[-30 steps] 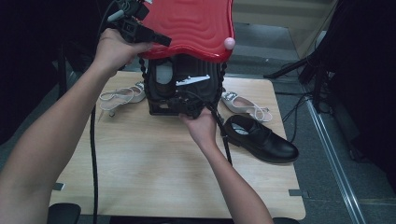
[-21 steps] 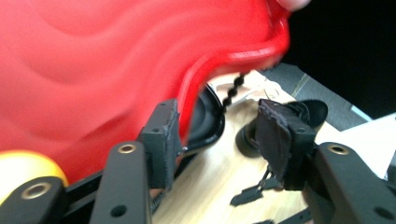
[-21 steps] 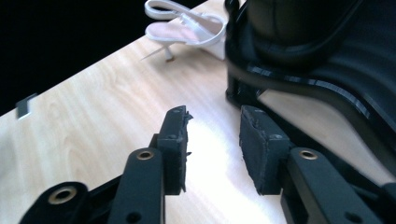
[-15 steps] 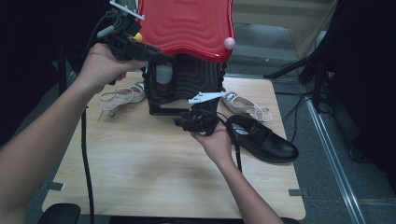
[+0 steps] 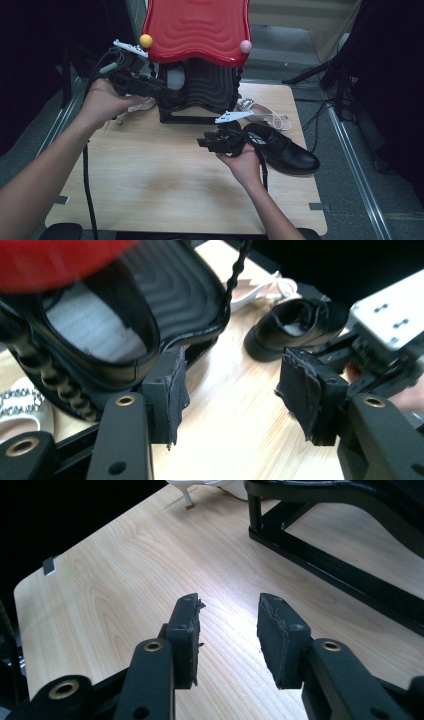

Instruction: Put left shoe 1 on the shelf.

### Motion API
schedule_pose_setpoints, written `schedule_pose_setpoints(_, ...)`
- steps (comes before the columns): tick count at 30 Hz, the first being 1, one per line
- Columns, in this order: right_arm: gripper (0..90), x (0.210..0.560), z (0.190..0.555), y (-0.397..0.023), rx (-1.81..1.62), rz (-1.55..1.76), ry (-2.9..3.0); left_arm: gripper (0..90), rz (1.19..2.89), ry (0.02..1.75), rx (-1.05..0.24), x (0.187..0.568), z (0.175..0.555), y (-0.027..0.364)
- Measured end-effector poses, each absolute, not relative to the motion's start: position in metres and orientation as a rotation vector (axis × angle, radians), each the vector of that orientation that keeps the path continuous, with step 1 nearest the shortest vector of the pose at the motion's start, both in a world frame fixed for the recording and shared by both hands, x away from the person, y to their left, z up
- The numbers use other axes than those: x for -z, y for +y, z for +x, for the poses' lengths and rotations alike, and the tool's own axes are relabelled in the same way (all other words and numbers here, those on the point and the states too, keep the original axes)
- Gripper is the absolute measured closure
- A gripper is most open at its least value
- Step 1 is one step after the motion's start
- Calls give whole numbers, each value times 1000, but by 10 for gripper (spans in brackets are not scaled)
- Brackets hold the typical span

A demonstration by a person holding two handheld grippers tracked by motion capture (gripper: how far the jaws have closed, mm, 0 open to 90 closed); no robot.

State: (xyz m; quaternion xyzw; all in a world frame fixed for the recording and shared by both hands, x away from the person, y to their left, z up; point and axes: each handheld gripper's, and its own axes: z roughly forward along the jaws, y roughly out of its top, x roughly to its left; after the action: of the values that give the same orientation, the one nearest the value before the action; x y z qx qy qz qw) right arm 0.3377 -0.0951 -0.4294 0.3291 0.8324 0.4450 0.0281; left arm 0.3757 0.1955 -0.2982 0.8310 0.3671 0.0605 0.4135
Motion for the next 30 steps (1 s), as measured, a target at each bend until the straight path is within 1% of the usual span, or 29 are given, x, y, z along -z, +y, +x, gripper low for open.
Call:
schedule_pose_setpoints(5,611,433,337,-103,-1355,1009,2584,451,2062,926,-142,316,366,197)
schedule_pose_setpoints(12,601,441,339,-116,-1332,1021,2603,450,2093,921,-126,346,357,192)
schedule_pose_setpoints(16,604,446,339,-124,-1341,1041,2603,455,2092,928,-81,369,353,189)
schedule_pose_setpoints(19,603,447,338,-128,-1330,1059,2597,458,2096,929,-79,379,351,187)
schedule_pose_setpoints(22,591,449,338,-134,-1301,1060,2595,480,2119,926,-68,391,348,185)
schedule_pose_setpoints(23,592,449,338,-136,-1299,1064,2590,513,2122,919,-51,394,347,183)
schedule_pose_setpoints(26,611,449,339,-143,-1303,1056,2585,574,2124,903,-39,403,344,180)
schedule_pose_setpoints(30,624,449,339,-149,-1292,1069,2578,615,2128,887,-24,415,337,177)
